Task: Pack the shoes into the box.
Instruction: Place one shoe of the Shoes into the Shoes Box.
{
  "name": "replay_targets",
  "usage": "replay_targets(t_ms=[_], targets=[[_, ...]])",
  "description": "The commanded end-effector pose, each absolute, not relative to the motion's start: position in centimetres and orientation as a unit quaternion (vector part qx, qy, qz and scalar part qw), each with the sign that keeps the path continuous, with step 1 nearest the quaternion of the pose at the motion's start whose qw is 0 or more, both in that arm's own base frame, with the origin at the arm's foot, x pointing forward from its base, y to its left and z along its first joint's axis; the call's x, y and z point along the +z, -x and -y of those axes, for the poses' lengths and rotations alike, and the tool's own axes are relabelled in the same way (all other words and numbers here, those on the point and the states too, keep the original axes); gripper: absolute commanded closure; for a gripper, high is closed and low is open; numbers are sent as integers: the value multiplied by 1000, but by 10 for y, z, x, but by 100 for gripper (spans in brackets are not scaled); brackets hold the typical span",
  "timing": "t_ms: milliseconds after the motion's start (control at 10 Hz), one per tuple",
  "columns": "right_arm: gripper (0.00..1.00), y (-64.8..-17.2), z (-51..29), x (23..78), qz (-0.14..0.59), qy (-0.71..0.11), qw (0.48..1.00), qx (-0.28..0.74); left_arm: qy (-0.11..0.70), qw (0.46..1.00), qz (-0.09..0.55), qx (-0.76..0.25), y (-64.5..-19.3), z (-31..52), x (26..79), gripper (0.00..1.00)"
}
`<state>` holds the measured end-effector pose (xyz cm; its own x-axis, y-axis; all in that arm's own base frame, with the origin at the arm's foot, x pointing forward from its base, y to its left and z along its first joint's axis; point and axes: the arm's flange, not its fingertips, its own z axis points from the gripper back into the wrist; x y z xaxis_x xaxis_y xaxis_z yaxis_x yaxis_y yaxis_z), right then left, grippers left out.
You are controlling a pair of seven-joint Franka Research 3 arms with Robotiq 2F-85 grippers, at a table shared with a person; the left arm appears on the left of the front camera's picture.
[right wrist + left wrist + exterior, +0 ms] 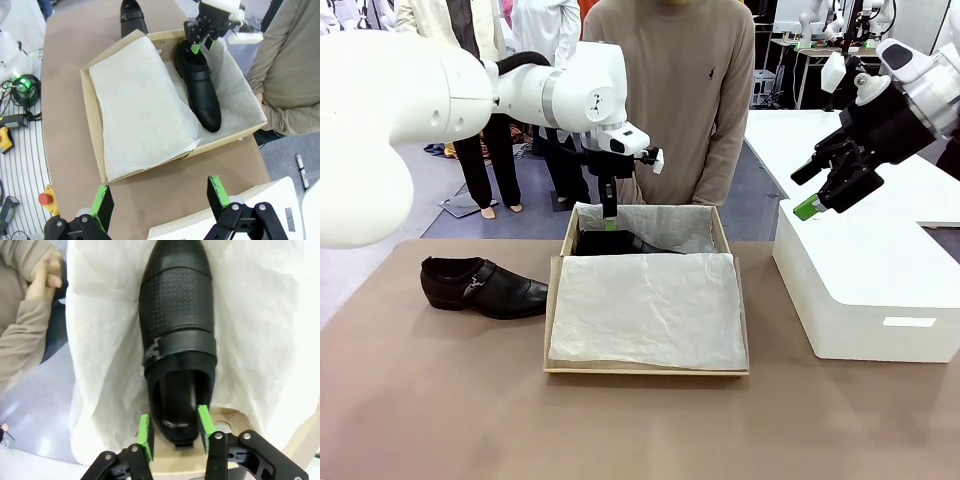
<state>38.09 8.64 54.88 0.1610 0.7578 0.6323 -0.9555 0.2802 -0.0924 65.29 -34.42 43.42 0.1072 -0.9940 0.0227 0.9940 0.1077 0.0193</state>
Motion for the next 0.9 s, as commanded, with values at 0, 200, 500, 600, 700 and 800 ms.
replay_targets(t_ms=[0,200,500,600,700,800], targets=[[0,-383,-86,549,305,-176,732,584,19,751,7,-660,-647,340,472,0],[0,-383,-86,549,305,-176,732,584,12,751,1,-660,-639,336,498,0],[0,-383,-86,549,305,-176,732,584,14,752,-4,-659,-643,318,512,0],[0,-383,-86,549,305,-176,732,584,4,748,5,-664,-632,331,511,0],[0,-383,-86,549,305,-176,732,584,4,748,5,-664,-632,331,511,0],[0,-383,-86,549,305,-176,732,584,4,748,5,-664,-632,331,511,0]])
